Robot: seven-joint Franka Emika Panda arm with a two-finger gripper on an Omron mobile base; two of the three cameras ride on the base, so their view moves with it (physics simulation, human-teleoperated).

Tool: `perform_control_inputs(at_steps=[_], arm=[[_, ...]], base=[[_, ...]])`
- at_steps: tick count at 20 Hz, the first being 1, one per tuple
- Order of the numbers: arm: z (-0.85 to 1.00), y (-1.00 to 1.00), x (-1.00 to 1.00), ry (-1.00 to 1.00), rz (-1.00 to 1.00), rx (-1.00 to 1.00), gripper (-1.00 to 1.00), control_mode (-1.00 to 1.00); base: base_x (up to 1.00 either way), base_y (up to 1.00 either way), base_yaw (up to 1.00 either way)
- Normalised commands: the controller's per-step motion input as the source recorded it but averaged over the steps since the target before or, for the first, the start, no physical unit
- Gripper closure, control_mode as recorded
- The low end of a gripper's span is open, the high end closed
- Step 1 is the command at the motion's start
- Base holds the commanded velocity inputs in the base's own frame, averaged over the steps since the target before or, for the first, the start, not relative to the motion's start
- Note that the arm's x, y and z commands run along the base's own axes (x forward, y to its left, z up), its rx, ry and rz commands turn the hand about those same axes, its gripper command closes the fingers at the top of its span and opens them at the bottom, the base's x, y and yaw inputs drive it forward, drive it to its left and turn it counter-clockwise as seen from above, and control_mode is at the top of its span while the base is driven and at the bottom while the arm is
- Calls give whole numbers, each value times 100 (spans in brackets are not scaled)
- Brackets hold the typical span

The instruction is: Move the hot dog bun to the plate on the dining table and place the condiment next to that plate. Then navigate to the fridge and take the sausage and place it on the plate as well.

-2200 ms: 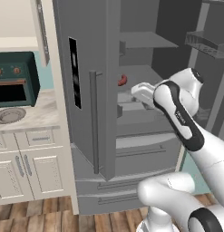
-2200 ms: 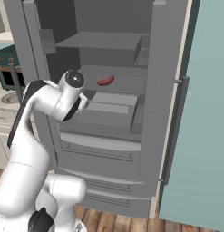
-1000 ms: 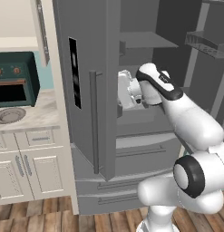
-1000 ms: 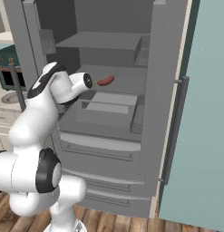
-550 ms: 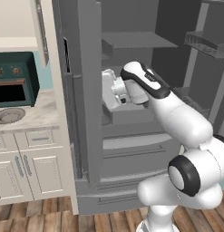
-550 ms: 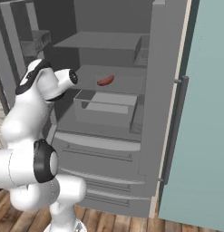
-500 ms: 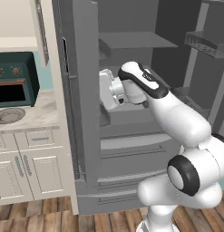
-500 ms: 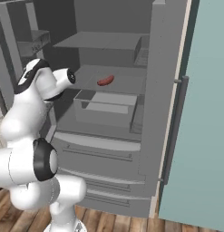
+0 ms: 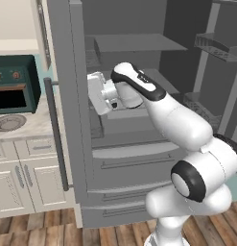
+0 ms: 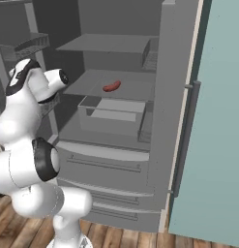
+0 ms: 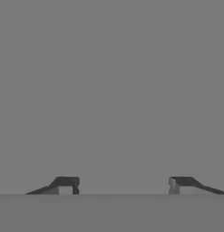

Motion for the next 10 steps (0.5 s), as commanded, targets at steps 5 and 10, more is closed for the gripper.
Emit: perform_control_inputs(at_steps=[5,10], arm=[[-13,-1,-8,-9,0,-12,-100,-100],[2,-59,-35,-25,-9,-13,-100,-100]], base=[[0,0,0],[0,0,0]])
